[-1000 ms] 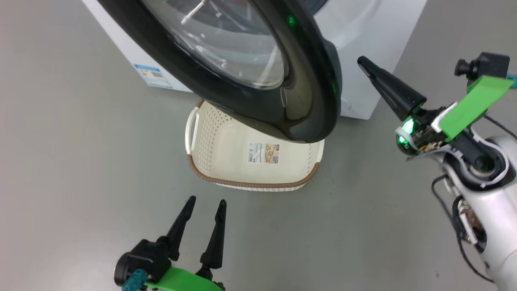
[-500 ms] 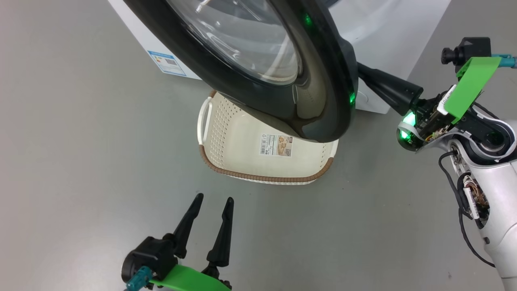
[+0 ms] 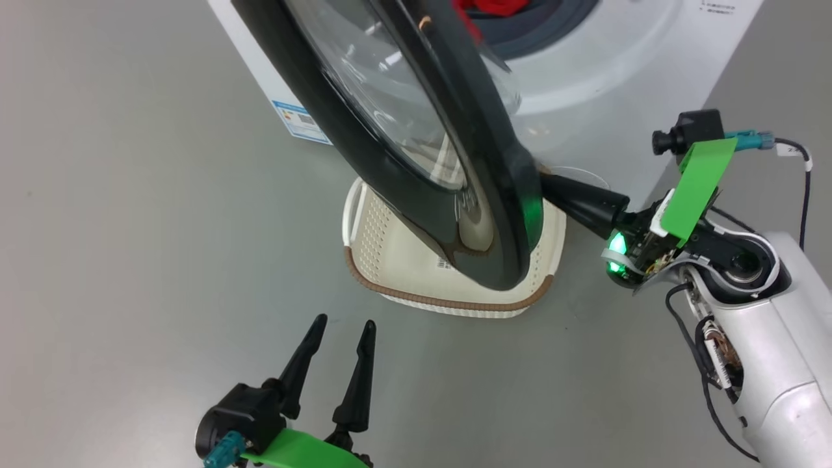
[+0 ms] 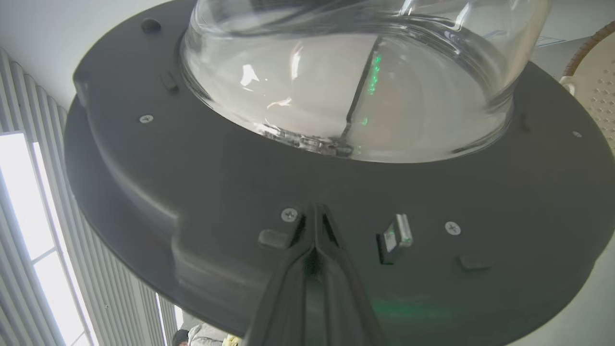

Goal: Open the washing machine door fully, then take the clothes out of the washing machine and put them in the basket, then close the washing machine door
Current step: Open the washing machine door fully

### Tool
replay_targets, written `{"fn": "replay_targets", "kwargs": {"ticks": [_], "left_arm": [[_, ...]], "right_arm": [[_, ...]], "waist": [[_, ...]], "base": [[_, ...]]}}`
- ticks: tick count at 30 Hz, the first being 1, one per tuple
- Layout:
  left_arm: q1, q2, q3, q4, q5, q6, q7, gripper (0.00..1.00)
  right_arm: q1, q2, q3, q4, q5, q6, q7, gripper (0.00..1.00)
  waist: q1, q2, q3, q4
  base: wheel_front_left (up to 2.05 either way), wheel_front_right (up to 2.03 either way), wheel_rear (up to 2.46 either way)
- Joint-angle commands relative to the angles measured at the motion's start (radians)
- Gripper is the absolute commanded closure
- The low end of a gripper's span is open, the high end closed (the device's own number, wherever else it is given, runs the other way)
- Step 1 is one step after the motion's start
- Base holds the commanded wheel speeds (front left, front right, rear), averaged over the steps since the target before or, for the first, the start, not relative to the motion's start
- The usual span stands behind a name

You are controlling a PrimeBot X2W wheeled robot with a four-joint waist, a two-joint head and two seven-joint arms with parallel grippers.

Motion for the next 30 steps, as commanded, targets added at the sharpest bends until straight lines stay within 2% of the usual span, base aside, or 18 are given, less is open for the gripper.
{"fn": "replay_targets", "kwargs": {"ticks": [1, 20, 30], "left_arm": [[0.007, 0.010, 0.036, -0.028, 0.004, 0.008, -0.009, 0.00], [0.075, 0.010, 0.060, -0.048, 0.033, 0.025, -0.009, 0.00], [0.109, 0.010, 0.104, -0.076, 0.051, 0.040, -0.009, 0.00]], "right_arm": [[0.001, 0.033, 0.007, -0.042, -0.005, 0.008, 0.010, 1.00], [0.105, 0.104, 0.004, -0.033, -0.041, 0.008, 0.045, 1.00], [0.109, 0.120, 0.063, -0.017, -0.010, 0.008, 0.046, 1.00]], "waist": [[0.0000, 0.0000, -0.018, 0.020], [0.0000, 0.0000, -0.111, 0.173], [0.0000, 0.0000, -0.133, 0.180]], "base": [[0.00, 0.00, 0.00], [0.00, 0.00, 0.00], [0.00, 0.00, 0.00]]}}
